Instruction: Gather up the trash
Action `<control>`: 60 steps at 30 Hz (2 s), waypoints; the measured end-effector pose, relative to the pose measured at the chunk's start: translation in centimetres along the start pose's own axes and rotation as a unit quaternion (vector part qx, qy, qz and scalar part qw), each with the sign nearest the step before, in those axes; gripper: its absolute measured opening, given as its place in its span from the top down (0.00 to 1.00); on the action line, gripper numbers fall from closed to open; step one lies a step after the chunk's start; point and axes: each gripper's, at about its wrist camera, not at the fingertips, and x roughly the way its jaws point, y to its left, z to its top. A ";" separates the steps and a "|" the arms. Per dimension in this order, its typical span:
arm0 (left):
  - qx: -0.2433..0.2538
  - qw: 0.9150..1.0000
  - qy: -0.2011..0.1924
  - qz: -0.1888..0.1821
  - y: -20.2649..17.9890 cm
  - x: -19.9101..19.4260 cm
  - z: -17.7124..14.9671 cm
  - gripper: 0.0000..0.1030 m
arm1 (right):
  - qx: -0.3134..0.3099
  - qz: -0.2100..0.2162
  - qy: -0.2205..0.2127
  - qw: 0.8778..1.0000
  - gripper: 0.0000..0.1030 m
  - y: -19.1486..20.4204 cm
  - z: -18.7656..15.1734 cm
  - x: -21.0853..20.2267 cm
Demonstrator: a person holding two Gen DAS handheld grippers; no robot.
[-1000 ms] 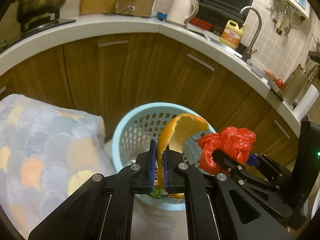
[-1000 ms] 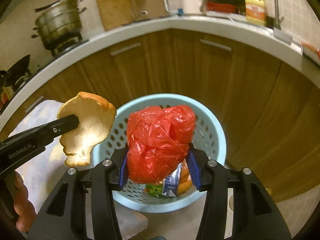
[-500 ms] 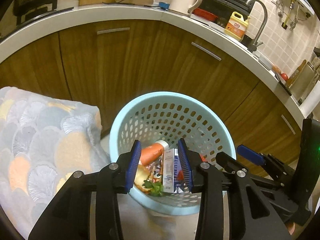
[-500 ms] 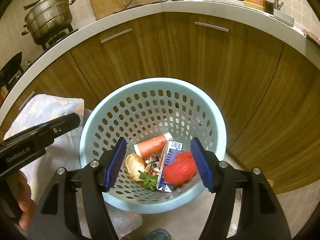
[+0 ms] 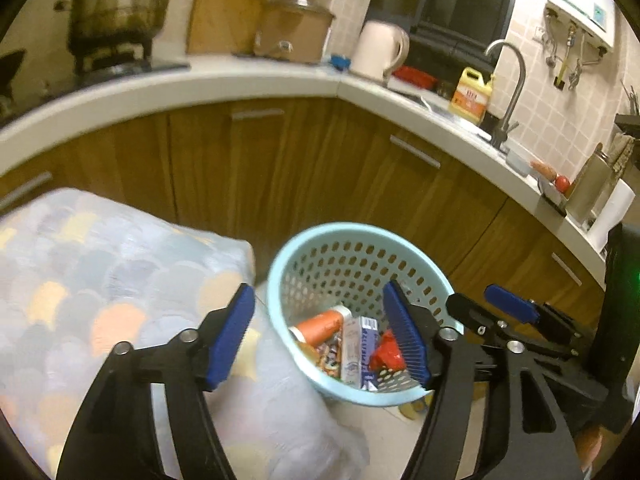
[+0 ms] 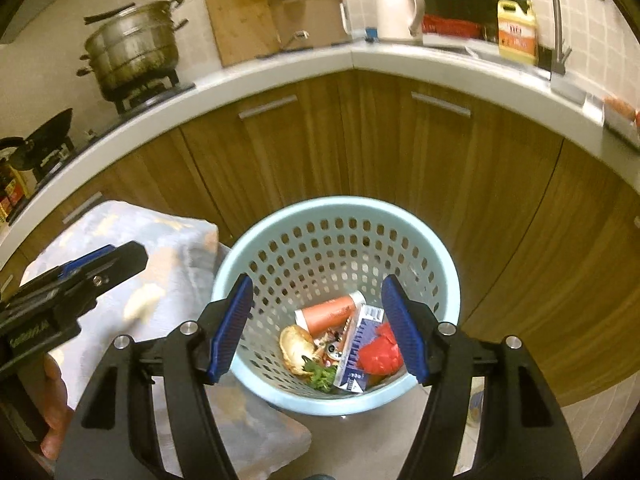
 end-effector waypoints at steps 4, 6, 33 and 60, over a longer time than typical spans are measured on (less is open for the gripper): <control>0.016 0.999 -0.040 0.033 0.0 -3.7 -0.7 0.22 | -0.007 -0.004 -0.032 0.999 0.34 1.3 0.2 -2.6; 0.024 0.997 -0.057 0.047 0.0 -5.3 -1.1 0.20 | -0.008 -0.006 -0.045 0.999 0.34 1.9 0.3 -3.7; 0.009 0.976 -0.156 0.151 4.5 -12.4 -7.1 0.12 | -0.048 -0.076 -0.135 0.987 0.22 8.7 -4.3 -8.4; -0.012 0.978 -0.152 0.143 5.5 -12.2 -7.1 0.10 | -0.041 -0.078 -0.154 0.984 0.22 8.6 -4.0 -10.1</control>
